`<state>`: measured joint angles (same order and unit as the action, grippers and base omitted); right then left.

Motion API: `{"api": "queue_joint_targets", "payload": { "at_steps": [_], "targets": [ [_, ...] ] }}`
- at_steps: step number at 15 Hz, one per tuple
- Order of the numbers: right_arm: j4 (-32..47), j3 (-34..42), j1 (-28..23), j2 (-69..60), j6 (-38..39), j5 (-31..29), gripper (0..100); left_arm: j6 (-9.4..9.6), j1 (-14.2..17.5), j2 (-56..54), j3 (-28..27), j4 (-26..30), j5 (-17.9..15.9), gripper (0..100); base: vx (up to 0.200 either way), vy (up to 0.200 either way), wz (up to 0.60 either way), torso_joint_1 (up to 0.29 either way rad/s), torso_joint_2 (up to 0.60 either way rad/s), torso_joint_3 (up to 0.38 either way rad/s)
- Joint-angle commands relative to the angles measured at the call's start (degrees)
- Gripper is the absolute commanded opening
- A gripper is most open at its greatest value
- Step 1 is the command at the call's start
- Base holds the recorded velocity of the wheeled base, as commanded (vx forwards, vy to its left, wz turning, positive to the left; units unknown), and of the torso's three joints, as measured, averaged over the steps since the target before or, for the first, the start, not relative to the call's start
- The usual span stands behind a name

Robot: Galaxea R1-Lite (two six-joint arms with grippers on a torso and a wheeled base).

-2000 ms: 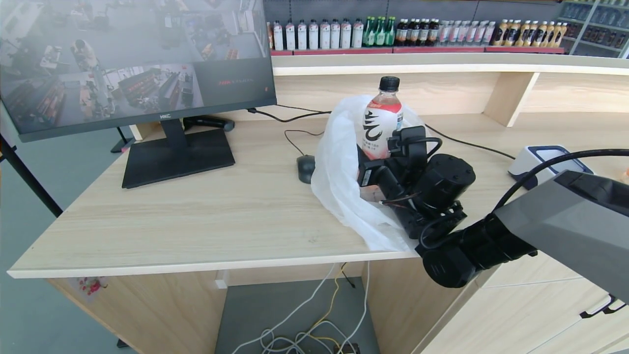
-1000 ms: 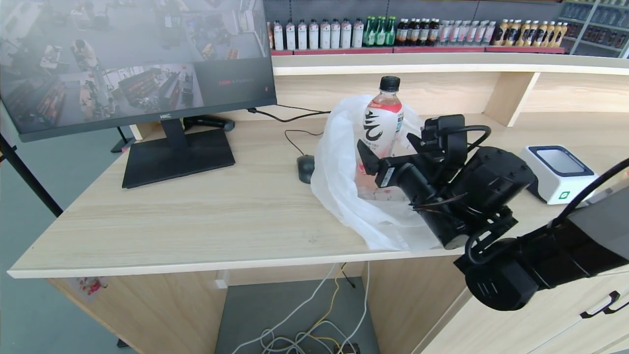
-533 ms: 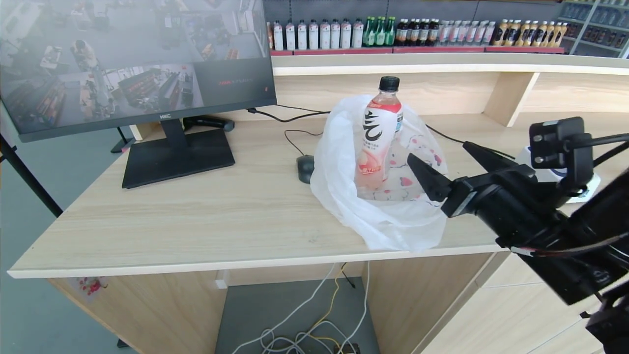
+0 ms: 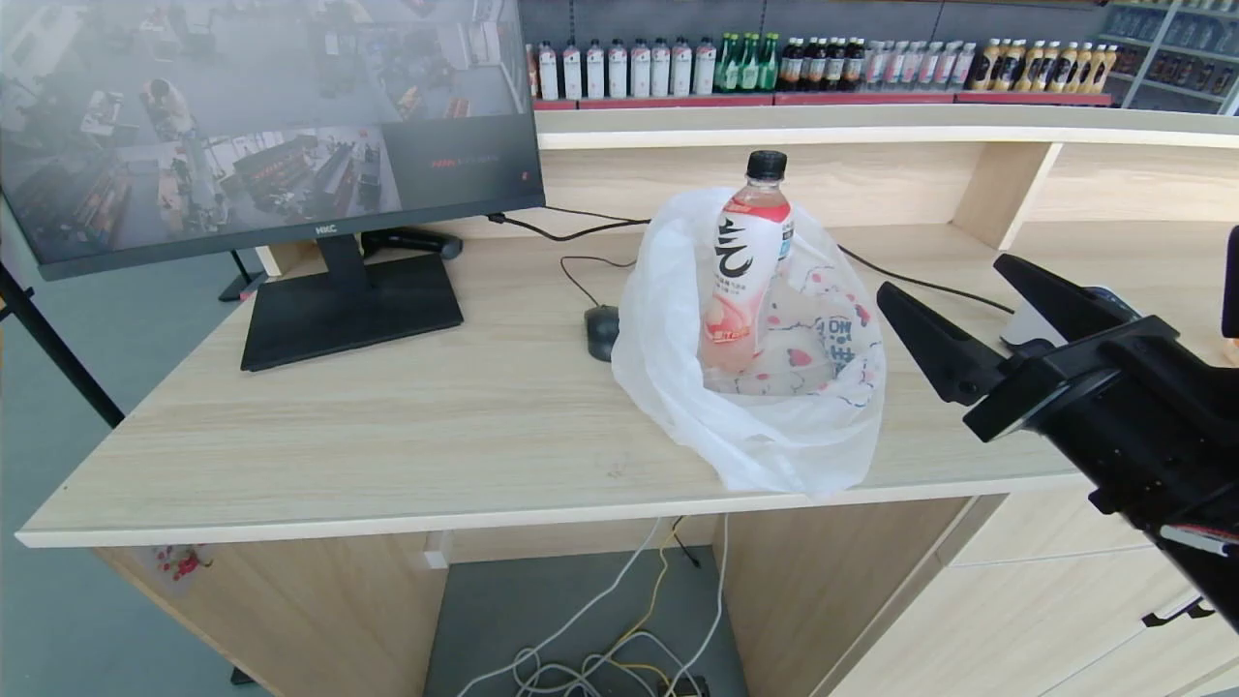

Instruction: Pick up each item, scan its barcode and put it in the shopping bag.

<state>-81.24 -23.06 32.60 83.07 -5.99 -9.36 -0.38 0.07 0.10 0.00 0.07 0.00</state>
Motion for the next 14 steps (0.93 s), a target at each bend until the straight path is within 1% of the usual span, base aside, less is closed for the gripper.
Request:
{"api": "queue_joint_targets", "payload": {
  "at_steps": [1, 14],
  "targets": [
    [-0.15, 0.39, 0.01, 0.17, -0.08, 0.05, 100, 0.03, 0.01, -0.01, 0.0, 0.01, 0.0, 100, 0.0, -0.2, 0.0, 0.002, 0.0, 0.002],
    [-1.2, 2.15, -1.13, 0.08, -0.17, 0.13, 100, -0.06, 0.01, -0.01, 0.0, 0.01, 0.0, 100, 0.0, -0.2, 0.0, 0.0, 0.0, 0.002]
  ]
}}
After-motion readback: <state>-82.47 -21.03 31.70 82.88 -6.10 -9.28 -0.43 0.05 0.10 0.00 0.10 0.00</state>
